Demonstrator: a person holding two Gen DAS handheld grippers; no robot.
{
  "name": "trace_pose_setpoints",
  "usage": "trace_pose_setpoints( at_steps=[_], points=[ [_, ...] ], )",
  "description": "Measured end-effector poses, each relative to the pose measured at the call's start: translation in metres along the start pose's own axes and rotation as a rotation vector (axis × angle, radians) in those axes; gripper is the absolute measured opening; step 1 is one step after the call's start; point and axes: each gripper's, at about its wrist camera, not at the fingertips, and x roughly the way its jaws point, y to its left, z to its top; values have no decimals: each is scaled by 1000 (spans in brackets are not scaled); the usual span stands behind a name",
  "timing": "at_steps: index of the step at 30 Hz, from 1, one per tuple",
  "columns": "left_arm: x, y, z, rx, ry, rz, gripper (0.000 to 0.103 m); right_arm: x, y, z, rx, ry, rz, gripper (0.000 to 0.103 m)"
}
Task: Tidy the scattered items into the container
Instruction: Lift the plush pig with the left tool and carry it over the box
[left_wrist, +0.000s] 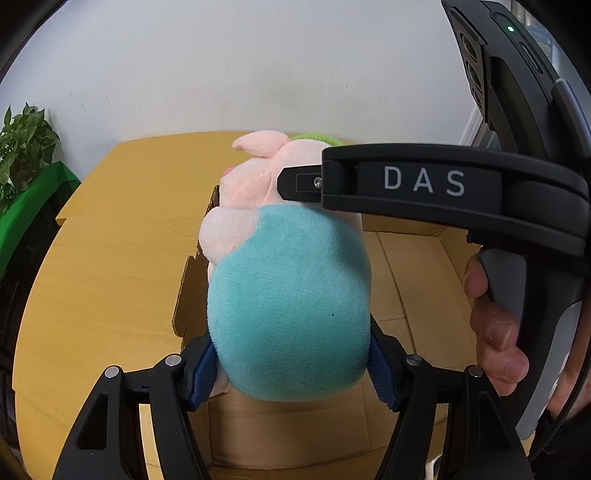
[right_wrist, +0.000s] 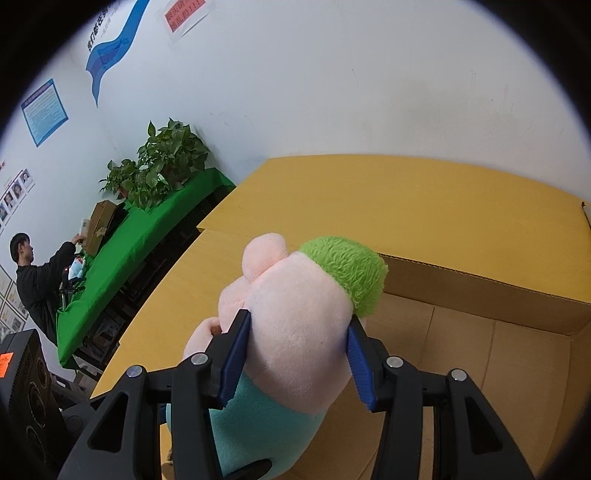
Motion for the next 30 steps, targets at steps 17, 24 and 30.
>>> trace_pose_setpoints(
  at_steps=[17, 24, 30],
  points=[
    [85, 16, 24, -35, 126, 14, 73, 68, -47, 12, 42, 77, 43, 49],
    [100, 22, 21, -51, 159, 63, 73, 87, -53, 9, 65, 90, 97, 49],
    [108, 28, 20, -51, 187, 110, 74, 105, -57, 8, 87, 103, 146, 49]
  ],
)
